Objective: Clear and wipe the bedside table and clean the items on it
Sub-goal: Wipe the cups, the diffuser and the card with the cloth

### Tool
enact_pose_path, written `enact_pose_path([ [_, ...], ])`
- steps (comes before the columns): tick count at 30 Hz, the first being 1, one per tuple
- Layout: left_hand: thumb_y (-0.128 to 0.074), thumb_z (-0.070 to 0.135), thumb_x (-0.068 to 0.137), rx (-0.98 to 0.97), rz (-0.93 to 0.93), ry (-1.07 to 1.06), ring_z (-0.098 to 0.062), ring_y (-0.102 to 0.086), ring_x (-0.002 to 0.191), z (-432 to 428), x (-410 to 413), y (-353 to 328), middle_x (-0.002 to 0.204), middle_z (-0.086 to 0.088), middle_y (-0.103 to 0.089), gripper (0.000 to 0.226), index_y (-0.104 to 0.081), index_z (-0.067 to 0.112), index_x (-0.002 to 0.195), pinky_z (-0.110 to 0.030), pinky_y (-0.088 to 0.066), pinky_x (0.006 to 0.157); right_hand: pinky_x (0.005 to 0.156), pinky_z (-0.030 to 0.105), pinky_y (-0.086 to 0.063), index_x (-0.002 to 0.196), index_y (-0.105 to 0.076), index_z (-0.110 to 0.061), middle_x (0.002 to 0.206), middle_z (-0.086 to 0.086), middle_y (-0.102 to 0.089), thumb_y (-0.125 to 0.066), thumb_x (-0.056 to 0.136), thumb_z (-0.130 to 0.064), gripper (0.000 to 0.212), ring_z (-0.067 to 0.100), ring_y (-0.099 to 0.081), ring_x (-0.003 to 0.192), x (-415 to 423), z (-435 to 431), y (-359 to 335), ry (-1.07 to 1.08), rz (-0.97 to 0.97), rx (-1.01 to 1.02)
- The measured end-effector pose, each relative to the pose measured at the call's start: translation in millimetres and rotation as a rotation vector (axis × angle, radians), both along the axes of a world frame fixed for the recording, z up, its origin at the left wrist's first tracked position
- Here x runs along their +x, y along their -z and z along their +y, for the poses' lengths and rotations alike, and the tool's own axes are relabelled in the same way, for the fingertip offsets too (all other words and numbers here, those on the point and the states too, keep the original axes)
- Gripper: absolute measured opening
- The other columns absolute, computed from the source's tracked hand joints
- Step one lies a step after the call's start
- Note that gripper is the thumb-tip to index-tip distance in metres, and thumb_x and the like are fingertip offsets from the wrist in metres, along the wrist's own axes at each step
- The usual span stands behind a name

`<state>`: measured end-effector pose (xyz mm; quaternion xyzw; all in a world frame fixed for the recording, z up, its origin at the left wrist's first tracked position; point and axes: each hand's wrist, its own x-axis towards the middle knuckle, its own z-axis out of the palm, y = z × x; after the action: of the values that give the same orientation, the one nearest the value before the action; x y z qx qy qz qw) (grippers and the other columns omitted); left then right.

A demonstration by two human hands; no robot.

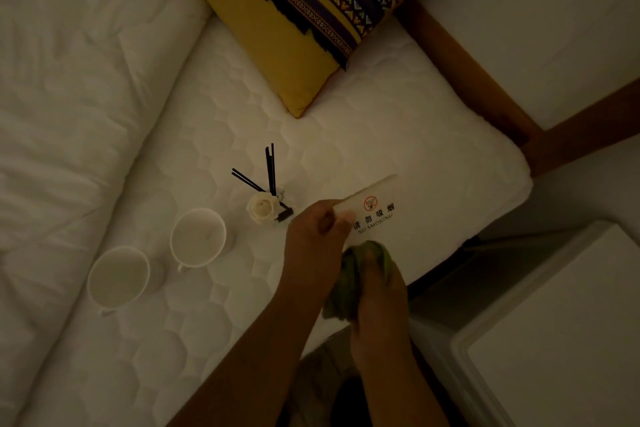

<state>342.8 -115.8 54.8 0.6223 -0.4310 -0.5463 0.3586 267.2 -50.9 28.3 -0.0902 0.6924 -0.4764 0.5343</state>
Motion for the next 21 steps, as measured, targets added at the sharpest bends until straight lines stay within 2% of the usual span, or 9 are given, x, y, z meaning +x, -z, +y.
enact_pose_path([
  [2,-0.059,0.017,0.094,-0.029,-0.098,0.030,0.004,-0.064,0.086,-8,0,12,0.100,0.009,-0.069,0.011,-0.065,0.023,0.102,-0.009,-0.054,0.070,0.074,0.036,-0.056,0.091,-0.062,-0.029,0.092,0.002,-0.067,-0.061,0.089,-0.037,0.009,0.019,-0.067,0.085,-3,4,1,-0.041,0.089,0.014],
  [5,-0.058,0.012,0.093,-0.060,-0.159,0.029,-0.005,-0.064,0.094,-20,-2,31,0.106,0.003,-0.068,0.016,-0.065,0.018,0.106,-0.015,-0.054,0.076,0.063,0.026,-0.050,0.088,-0.062,-0.027,0.086,0.001,-0.065,-0.064,0.087,-0.040,0.014,0.015,-0.065,0.077,-15,10,6,-0.077,0.199,0.053],
  [7,-0.058,0.011,0.093,-0.075,-0.175,0.025,-0.007,-0.062,0.094,-32,-6,42,0.107,0.002,-0.067,0.014,-0.063,0.017,0.106,-0.015,-0.054,0.077,0.062,0.025,-0.051,0.082,-0.063,-0.031,0.082,-0.002,-0.066,-0.066,0.085,-0.041,0.010,0.013,-0.065,0.075,-24,12,7,-0.089,0.212,0.057],
  [11,-0.057,0.010,0.094,-0.121,-0.206,-0.002,-0.014,-0.063,0.097,-53,-13,60,0.108,-0.005,-0.067,0.010,-0.058,0.017,0.101,-0.025,-0.057,0.082,0.054,0.019,-0.051,0.074,-0.064,-0.037,0.071,-0.009,-0.066,-0.067,0.085,-0.040,0.011,0.004,-0.064,0.063,-34,17,9,-0.137,0.210,0.027],
  [13,-0.056,0.009,0.094,-0.149,-0.217,-0.036,-0.010,-0.063,0.093,-60,-18,68,0.105,-0.002,-0.066,0.011,-0.056,0.020,0.099,-0.019,-0.056,0.077,0.051,0.014,-0.050,0.075,-0.065,-0.034,0.070,-0.009,-0.066,-0.067,0.084,-0.039,0.011,0.003,-0.064,0.062,-39,19,11,-0.150,0.221,0.025],
  [15,-0.056,0.009,0.094,-0.163,-0.246,-0.061,-0.006,-0.060,0.089,-61,-21,75,0.104,0.001,-0.064,0.013,-0.053,0.021,0.099,-0.011,-0.053,0.073,0.052,0.017,-0.051,0.077,-0.064,-0.034,0.075,-0.006,-0.067,-0.067,0.086,-0.037,0.010,0.006,-0.065,0.064,-43,20,13,-0.182,0.218,0.034],
  [19,-0.057,0.006,0.093,-0.106,-0.269,-0.050,-0.015,-0.061,0.099,-62,-23,90,0.110,-0.002,-0.064,0.014,-0.054,0.016,0.103,-0.015,-0.051,0.075,0.058,0.027,-0.056,0.078,-0.063,-0.027,0.081,0.004,-0.067,-0.067,0.086,-0.034,0.012,0.016,-0.067,0.071,-48,21,14,-0.253,0.199,0.033],
  [21,-0.058,0.005,0.091,-0.073,-0.270,-0.057,-0.017,-0.062,0.103,-62,-21,92,0.110,0.000,-0.064,0.019,-0.056,0.017,0.105,-0.012,-0.049,0.075,0.057,0.025,-0.055,0.079,-0.063,-0.022,0.080,0.004,-0.066,-0.067,0.086,-0.033,0.014,0.015,-0.066,0.070,-49,20,11,-0.274,0.200,0.043],
])
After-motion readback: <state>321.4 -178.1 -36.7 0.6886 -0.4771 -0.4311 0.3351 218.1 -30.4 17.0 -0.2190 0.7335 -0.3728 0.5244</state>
